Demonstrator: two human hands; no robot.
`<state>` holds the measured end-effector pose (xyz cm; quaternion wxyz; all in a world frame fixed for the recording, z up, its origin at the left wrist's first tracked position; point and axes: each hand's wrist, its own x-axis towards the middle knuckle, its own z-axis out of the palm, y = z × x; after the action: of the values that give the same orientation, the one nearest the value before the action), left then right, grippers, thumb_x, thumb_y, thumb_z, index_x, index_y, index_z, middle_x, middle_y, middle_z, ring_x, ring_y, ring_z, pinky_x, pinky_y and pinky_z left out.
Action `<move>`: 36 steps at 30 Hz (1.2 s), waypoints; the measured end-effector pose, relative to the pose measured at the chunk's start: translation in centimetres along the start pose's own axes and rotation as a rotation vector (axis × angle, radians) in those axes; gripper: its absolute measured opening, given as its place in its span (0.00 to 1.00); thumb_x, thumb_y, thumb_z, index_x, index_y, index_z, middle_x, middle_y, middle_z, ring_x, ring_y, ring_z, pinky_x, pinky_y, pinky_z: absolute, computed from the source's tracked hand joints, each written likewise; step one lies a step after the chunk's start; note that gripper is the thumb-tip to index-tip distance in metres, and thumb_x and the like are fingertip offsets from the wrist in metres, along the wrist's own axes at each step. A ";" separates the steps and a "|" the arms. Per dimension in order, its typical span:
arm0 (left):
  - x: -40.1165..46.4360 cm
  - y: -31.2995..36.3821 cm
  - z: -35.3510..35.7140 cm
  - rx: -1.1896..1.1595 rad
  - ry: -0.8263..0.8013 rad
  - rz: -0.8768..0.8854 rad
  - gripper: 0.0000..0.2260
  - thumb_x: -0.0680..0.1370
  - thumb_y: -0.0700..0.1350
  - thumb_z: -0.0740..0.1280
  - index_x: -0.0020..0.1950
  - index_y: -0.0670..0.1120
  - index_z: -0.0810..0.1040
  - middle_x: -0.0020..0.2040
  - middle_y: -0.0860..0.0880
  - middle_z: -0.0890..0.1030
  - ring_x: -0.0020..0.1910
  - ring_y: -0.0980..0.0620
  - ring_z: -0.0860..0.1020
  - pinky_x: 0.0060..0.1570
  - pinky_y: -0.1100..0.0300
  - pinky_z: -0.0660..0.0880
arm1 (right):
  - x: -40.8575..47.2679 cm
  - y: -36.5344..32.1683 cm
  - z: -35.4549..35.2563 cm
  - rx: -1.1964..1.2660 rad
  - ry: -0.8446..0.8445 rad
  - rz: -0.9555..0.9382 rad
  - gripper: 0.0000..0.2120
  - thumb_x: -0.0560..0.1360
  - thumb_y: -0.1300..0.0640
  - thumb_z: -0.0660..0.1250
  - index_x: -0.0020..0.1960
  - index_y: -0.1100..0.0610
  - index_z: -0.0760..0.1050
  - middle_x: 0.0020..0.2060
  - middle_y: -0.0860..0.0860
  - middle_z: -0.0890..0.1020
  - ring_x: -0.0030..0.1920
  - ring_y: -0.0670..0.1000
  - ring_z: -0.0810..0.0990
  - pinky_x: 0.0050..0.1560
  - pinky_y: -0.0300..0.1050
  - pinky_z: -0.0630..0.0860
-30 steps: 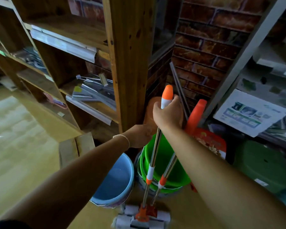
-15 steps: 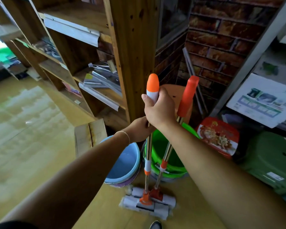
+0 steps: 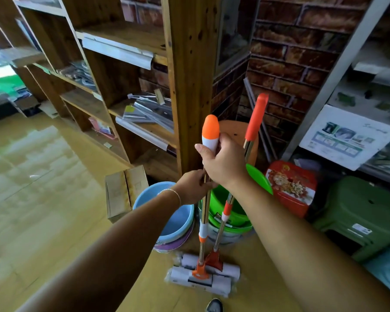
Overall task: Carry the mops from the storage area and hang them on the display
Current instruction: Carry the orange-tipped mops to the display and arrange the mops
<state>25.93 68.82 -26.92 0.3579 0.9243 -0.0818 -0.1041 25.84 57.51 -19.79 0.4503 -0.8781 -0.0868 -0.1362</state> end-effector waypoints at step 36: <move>-19.5 6.6 5.6 -0.116 0.363 -0.070 0.06 0.77 0.43 0.59 0.47 0.45 0.75 0.42 0.45 0.79 0.41 0.49 0.75 0.44 0.50 0.75 | -15.0 -4.7 -5.7 0.272 -0.382 -0.198 0.13 0.79 0.56 0.68 0.60 0.56 0.69 0.50 0.53 0.78 0.53 0.54 0.79 0.53 0.44 0.74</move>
<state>5.19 64.82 -23.85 0.4157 0.9080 0.0224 0.0474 9.46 55.09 -17.77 0.5242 -0.8065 -0.2735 0.0015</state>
